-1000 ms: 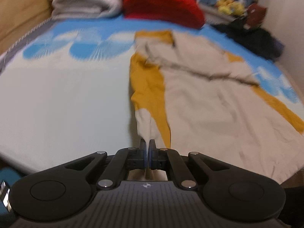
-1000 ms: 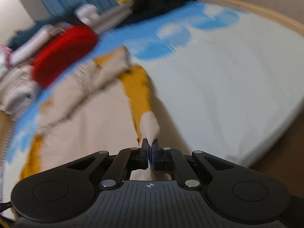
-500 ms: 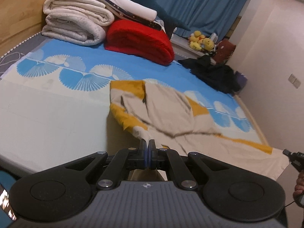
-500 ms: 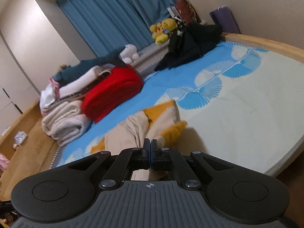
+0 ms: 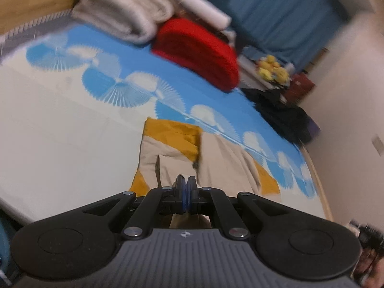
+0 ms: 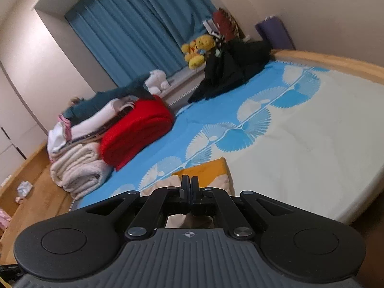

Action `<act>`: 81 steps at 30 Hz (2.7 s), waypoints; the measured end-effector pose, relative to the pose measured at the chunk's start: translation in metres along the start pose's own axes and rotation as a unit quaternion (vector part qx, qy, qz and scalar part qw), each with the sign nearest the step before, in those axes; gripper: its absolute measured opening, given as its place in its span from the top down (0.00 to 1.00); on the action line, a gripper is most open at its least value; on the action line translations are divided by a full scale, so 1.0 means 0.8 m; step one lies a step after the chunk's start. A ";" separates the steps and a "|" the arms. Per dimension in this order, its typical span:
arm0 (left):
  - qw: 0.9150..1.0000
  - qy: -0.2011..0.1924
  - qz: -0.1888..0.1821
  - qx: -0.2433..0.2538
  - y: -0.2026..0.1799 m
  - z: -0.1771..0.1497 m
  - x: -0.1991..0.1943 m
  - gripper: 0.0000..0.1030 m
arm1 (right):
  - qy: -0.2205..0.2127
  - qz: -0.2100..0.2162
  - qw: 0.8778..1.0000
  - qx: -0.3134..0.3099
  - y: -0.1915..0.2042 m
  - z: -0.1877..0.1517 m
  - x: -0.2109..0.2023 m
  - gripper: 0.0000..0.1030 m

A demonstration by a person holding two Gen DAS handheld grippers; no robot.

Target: Fold large clothes

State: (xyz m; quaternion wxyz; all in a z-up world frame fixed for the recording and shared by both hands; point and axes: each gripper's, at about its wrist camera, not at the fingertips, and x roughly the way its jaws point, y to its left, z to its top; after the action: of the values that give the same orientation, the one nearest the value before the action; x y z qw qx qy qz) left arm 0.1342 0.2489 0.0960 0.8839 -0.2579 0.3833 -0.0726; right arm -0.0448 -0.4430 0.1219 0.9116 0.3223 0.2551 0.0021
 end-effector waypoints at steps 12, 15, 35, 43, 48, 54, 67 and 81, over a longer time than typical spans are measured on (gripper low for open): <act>0.996 0.010 0.057 -0.068 0.085 0.051 0.176 0.53 | 0.045 -0.097 0.994 0.013 -0.029 0.042 0.245 0.85; 0.993 0.049 0.088 -0.059 0.089 0.041 0.192 0.53 | 0.072 -0.099 0.992 -0.019 -0.038 0.014 0.267 0.79; 0.984 0.120 0.132 -0.017 0.081 0.024 0.280 0.56 | 0.228 -0.103 0.967 -0.046 -0.066 -0.066 0.360 0.59; 0.989 0.063 0.128 0.032 0.056 0.032 0.258 0.99 | 0.193 -0.077 0.972 -0.112 -0.036 -0.057 0.334 0.97; 0.991 -0.044 0.114 0.046 0.033 0.047 0.226 1.00 | 0.096 -0.054 0.987 -0.113 -0.020 -0.036 0.300 0.97; 0.982 0.010 0.173 0.076 0.019 0.043 0.268 1.00 | 0.096 -0.106 0.981 -0.129 -0.021 -0.035 0.325 0.97; 0.972 -0.145 0.155 0.101 -0.025 0.089 0.264 0.99 | -0.053 -0.118 0.979 -0.157 0.035 -0.010 0.330 0.98; 0.981 0.143 0.131 -0.006 0.068 0.068 0.345 0.66 | 0.196 -0.232 0.949 -0.082 -0.040 -0.038 0.424 0.70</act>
State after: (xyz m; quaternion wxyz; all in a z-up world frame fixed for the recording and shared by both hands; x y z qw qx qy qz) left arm 0.3612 0.2268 -0.0773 0.8200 -0.1977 0.5370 0.0103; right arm 0.2309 -0.3936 -0.0739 0.8422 0.1720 0.4953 -0.1259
